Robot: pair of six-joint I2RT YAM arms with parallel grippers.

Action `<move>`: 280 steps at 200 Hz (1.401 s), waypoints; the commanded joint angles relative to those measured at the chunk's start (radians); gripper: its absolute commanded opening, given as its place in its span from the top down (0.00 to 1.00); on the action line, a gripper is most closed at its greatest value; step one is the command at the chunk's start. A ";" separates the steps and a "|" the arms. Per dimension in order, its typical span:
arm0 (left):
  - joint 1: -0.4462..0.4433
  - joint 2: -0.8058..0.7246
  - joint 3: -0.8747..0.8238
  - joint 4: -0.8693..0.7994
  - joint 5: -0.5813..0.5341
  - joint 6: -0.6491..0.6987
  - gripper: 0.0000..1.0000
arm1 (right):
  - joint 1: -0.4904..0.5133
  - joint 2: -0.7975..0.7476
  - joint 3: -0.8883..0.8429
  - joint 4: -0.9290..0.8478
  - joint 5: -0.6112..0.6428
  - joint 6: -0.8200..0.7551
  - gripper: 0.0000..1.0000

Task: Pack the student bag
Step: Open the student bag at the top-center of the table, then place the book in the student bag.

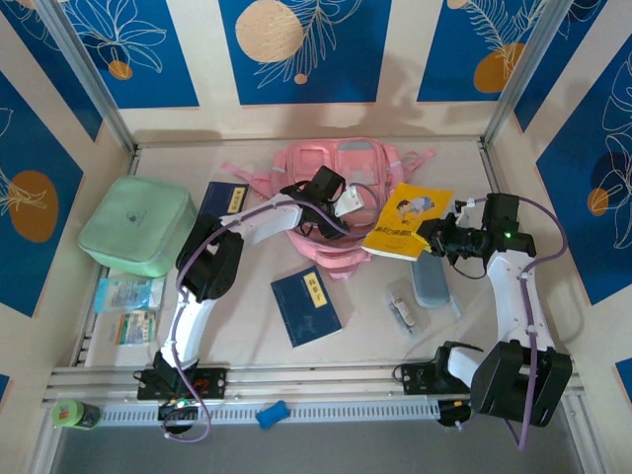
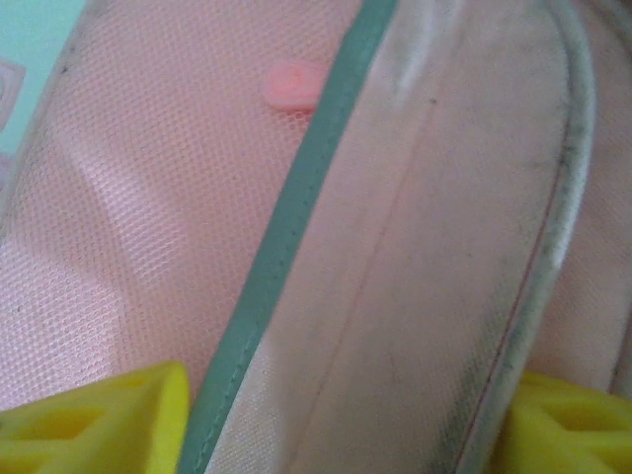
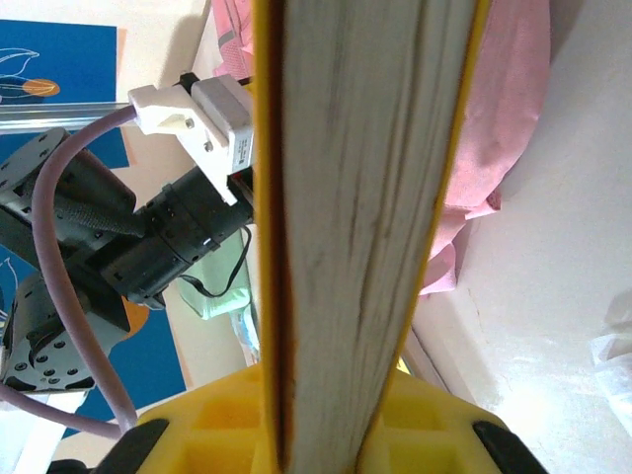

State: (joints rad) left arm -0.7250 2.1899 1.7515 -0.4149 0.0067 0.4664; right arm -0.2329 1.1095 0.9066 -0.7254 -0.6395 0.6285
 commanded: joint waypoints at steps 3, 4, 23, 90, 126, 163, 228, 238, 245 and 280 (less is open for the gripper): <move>-0.006 0.019 0.033 -0.028 -0.042 0.023 0.47 | 0.015 -0.020 0.007 0.021 -0.063 -0.003 1.00; -0.006 0.019 0.033 -0.027 -0.042 0.022 0.48 | 0.015 -0.020 0.007 0.021 -0.063 -0.003 1.00; -0.007 0.004 0.032 -0.024 -0.040 0.024 0.66 | 0.015 -0.021 0.013 0.017 -0.055 -0.004 1.00; -0.007 -0.152 -0.001 0.015 -0.096 -0.018 1.00 | 0.015 -0.047 0.073 -0.089 0.024 -0.030 1.00; -0.005 -0.188 0.082 0.001 -0.184 0.048 1.00 | 0.032 -0.073 0.123 -0.215 0.098 -0.066 1.00; 0.000 -0.194 0.173 0.001 -0.212 0.095 1.00 | 0.089 -0.097 0.088 -0.226 0.134 -0.067 1.00; 0.002 -0.188 0.325 -0.029 -0.199 0.113 1.00 | 0.273 -0.030 -0.057 0.101 0.073 0.092 1.00; 0.002 -0.196 0.326 -0.023 -0.186 0.112 1.00 | 0.312 0.006 -0.077 0.190 0.066 0.121 1.00; 0.003 -0.200 0.326 -0.020 -0.177 0.111 1.00 | 0.332 0.037 -0.076 0.242 0.069 0.141 1.00; 0.004 -0.210 0.327 -0.017 -0.144 0.080 1.00 | 0.417 0.159 -0.067 0.547 0.148 0.221 1.00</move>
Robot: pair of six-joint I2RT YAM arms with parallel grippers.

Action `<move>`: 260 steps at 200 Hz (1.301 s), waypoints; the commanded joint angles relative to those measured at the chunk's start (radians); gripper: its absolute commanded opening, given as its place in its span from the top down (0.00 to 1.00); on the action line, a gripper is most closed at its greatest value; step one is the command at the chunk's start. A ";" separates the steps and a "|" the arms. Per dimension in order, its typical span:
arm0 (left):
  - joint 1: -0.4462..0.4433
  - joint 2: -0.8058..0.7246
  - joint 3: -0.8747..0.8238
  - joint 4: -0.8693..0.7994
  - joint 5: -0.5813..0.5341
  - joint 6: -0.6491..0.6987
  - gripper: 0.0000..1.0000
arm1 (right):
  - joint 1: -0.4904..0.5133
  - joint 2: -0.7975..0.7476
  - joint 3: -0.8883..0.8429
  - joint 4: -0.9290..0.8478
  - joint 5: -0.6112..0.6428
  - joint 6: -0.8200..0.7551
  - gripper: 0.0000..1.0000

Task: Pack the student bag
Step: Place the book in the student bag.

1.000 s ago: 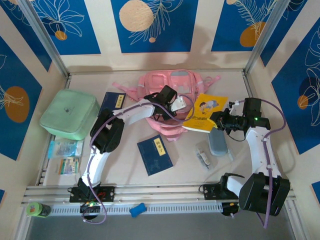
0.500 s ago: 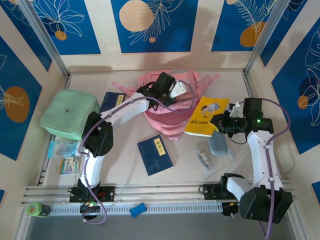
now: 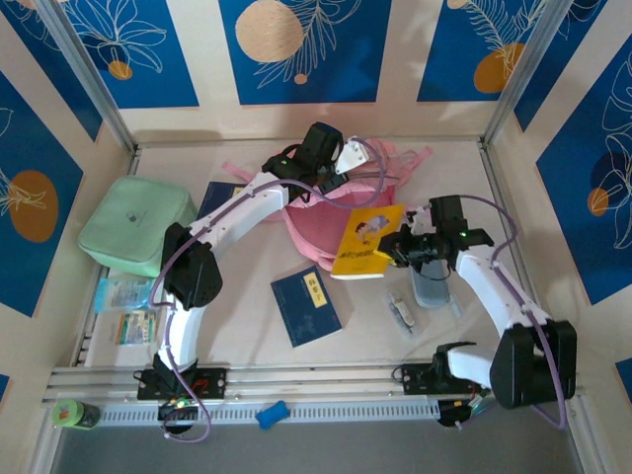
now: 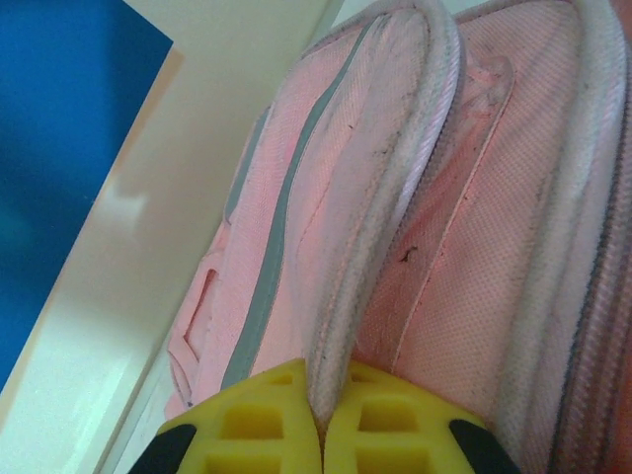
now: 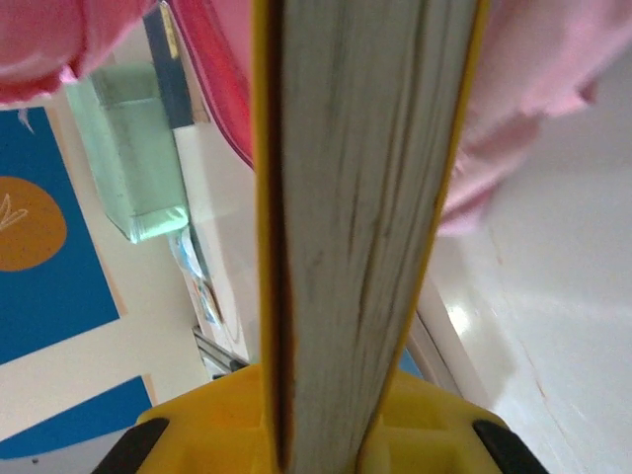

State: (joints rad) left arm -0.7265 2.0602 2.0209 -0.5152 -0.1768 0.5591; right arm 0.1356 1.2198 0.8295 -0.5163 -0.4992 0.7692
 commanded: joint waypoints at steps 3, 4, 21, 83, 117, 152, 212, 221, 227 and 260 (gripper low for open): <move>0.005 -0.081 0.057 0.084 0.042 -0.014 1.00 | 0.058 0.063 0.015 0.355 0.023 0.083 1.00; 0.005 -0.081 0.057 0.084 0.043 -0.015 1.00 | 0.061 0.068 0.016 0.362 0.027 0.083 1.00; 0.005 -0.073 0.063 0.088 0.052 -0.050 1.00 | 0.089 0.165 0.051 0.459 0.076 0.094 1.00; 0.010 -0.060 0.083 0.090 0.053 -0.083 1.00 | 0.131 0.486 0.227 0.628 0.153 0.123 1.00; 0.011 -0.062 0.081 0.078 0.066 -0.076 1.00 | 0.140 0.583 0.301 0.621 0.179 0.096 0.93; 0.015 -0.069 0.061 0.094 0.059 -0.082 1.00 | 0.128 0.665 0.345 0.602 0.152 0.079 0.70; 0.021 -0.077 0.018 0.107 0.049 -0.092 1.00 | 0.115 0.436 0.169 0.472 0.280 0.054 0.49; 0.021 -0.085 -0.004 0.124 0.048 -0.093 1.00 | 0.120 0.406 0.151 0.449 0.287 0.061 0.48; 0.021 -0.091 -0.017 0.134 0.045 -0.094 1.00 | 0.131 0.391 0.144 0.429 0.301 0.069 0.48; 0.021 -0.092 -0.032 0.141 0.045 -0.111 1.00 | 0.241 0.364 0.089 0.442 0.394 0.178 0.67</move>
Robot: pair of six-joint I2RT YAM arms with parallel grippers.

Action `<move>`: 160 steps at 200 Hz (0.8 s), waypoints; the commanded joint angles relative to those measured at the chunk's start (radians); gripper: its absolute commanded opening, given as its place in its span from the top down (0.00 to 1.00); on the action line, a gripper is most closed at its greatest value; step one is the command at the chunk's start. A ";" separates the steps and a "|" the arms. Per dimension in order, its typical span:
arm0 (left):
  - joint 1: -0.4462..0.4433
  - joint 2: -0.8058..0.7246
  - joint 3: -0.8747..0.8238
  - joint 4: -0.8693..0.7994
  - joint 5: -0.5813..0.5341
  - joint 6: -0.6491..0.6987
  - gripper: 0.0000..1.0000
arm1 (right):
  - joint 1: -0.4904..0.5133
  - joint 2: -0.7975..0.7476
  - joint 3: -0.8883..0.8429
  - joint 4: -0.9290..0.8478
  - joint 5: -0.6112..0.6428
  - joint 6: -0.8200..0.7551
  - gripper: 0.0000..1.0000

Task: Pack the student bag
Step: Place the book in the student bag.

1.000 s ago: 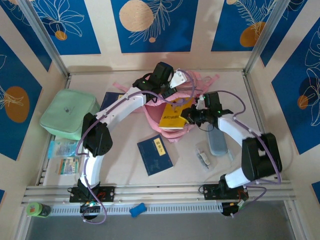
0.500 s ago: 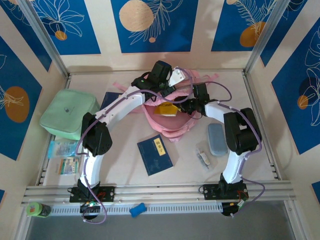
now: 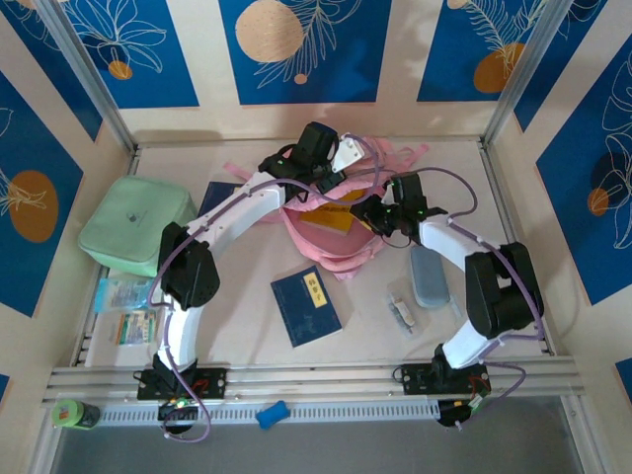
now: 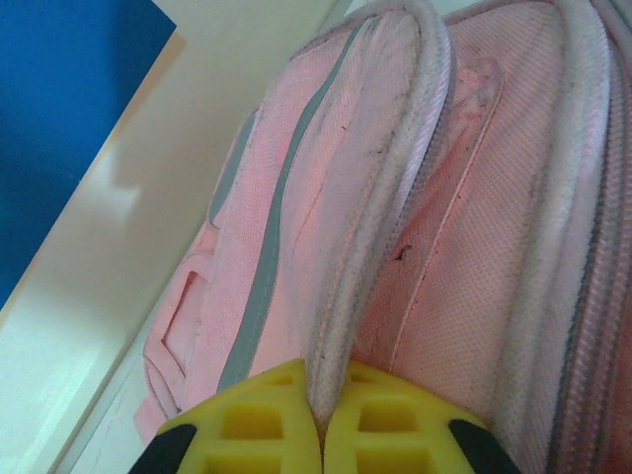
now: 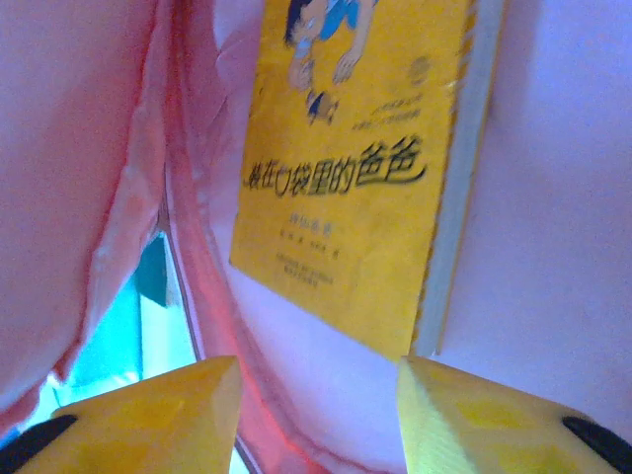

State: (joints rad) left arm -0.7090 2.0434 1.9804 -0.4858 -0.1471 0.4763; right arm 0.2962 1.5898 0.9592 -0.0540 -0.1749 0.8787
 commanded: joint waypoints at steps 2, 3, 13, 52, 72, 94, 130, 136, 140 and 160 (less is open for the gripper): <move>0.003 -0.074 0.009 0.111 0.015 -0.029 1.00 | 0.086 -0.001 -0.039 -0.022 0.073 0.075 0.69; 0.003 -0.074 0.009 0.111 0.015 -0.029 1.00 | 0.089 0.001 -0.038 -0.022 0.075 0.078 0.70; 0.003 -0.075 0.008 0.109 0.012 -0.032 1.00 | 0.117 0.032 -0.032 -0.013 0.085 0.093 0.80; 0.004 -0.088 -0.005 0.102 0.021 -0.033 1.00 | 0.154 0.132 -0.019 0.085 0.155 0.119 0.96; 0.004 -0.094 -0.018 0.109 0.021 -0.027 1.00 | 0.149 0.162 0.004 0.096 0.224 0.109 1.00; 0.004 -0.101 -0.035 0.116 0.014 -0.025 1.00 | 0.131 0.170 0.018 0.121 0.283 0.111 1.00; 0.003 -0.110 -0.055 0.129 0.007 -0.013 1.00 | 0.095 0.173 0.060 0.132 0.350 0.069 1.00; 0.003 -0.111 -0.057 0.130 0.009 -0.013 1.00 | 0.087 0.180 0.068 0.137 0.341 0.053 1.00; 0.004 -0.112 -0.058 0.132 0.010 -0.011 1.00 | 0.082 0.183 0.071 0.135 0.341 0.045 1.00; 0.004 -0.114 -0.059 0.131 -0.001 -0.005 1.00 | 0.066 0.186 0.077 0.103 0.378 0.021 1.00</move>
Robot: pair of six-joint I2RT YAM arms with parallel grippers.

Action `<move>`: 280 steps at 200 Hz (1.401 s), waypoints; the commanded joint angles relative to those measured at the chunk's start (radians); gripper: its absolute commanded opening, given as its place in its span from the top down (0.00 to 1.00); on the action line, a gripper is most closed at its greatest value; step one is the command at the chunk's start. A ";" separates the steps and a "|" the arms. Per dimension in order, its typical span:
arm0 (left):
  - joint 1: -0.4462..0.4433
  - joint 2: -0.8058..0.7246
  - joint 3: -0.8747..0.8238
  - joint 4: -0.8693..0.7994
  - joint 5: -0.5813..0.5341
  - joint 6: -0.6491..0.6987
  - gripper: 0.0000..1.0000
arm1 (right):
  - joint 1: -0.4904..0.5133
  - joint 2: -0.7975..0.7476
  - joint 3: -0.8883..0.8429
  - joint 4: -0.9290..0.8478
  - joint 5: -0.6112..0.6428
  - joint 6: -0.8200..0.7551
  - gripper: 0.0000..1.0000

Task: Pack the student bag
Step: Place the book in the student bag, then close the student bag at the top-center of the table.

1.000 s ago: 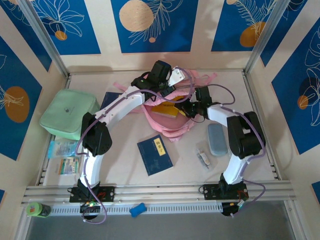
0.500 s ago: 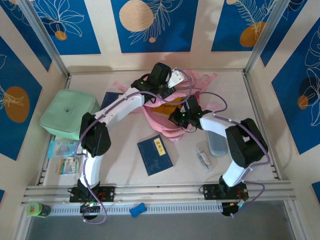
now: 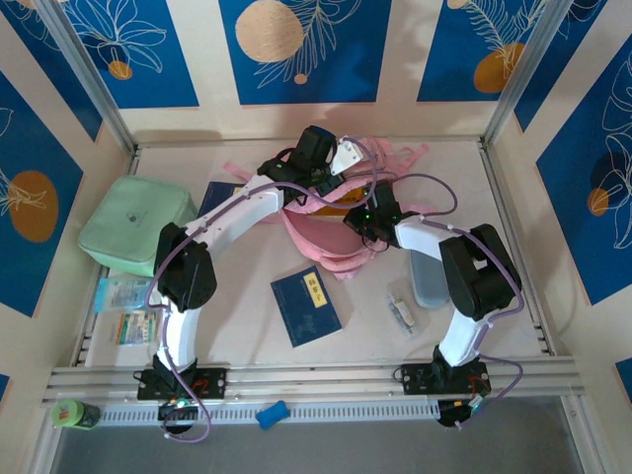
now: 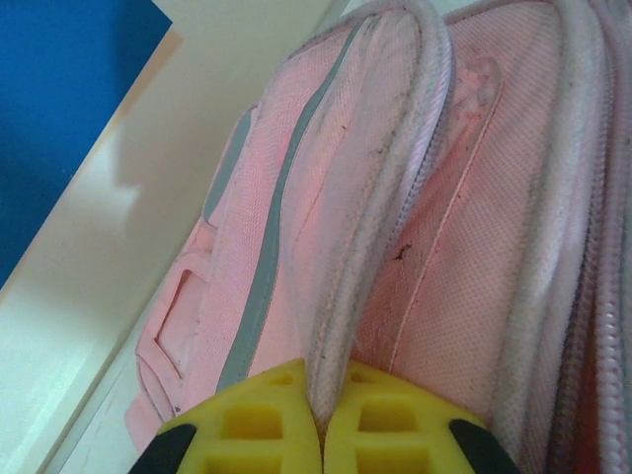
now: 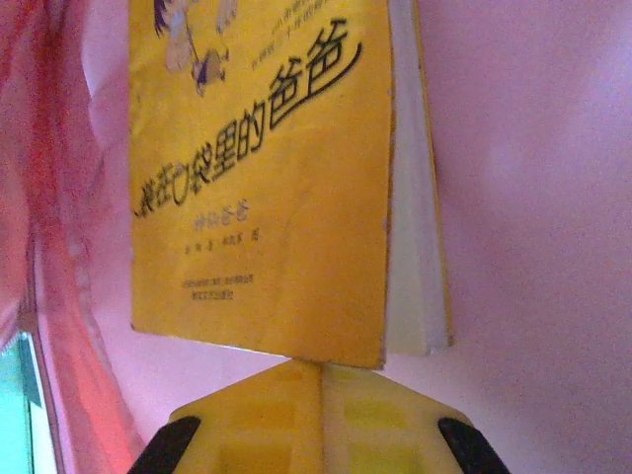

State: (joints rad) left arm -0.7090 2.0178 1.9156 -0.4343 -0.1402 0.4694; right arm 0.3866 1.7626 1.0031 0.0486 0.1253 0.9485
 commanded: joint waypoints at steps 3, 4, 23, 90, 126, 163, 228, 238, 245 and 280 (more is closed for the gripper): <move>0.005 -0.087 0.005 0.080 -0.011 0.003 1.00 | -0.027 0.010 0.031 -0.003 0.081 -0.051 1.00; 0.004 -0.088 0.005 0.081 -0.011 0.004 1.00 | -0.027 0.010 0.030 -0.003 0.081 -0.051 1.00; 0.005 -0.089 -0.001 0.086 -0.016 0.009 1.00 | -0.038 -0.014 -0.008 0.036 0.043 -0.060 1.00; 0.006 -0.083 -0.019 0.056 -0.027 -0.045 1.00 | 0.030 -0.342 -0.148 -0.066 -0.031 -0.184 0.94; 0.003 -0.073 -0.029 -0.035 -0.054 -0.203 1.00 | 0.032 -0.525 -0.177 -0.280 -0.047 -0.205 0.86; -0.008 -0.134 -0.140 -0.044 0.057 -0.329 0.72 | 0.007 -0.658 -0.178 -0.483 -0.174 -0.287 0.65; -0.023 -0.486 -0.507 -0.061 0.099 -0.746 0.47 | 0.000 -0.699 -0.184 -0.699 -0.317 -0.345 0.51; -0.023 -0.554 -0.602 -0.048 0.101 -0.820 0.45 | 0.008 -0.685 -0.188 -0.704 -0.332 -0.341 0.50; -0.024 -0.598 -0.672 -0.034 0.117 -0.868 0.43 | 0.018 -0.676 -0.192 -0.699 -0.340 -0.340 0.50; -0.024 -0.795 -0.929 -0.079 0.102 -1.075 0.40 | 0.112 -0.623 -0.210 -0.693 -0.318 -0.302 0.48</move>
State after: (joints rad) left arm -0.7269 1.3056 1.1194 -0.4686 -0.0517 -0.3840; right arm 0.4416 1.1156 0.8177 -0.6048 -0.1627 0.6296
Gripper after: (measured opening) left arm 0.597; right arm 0.514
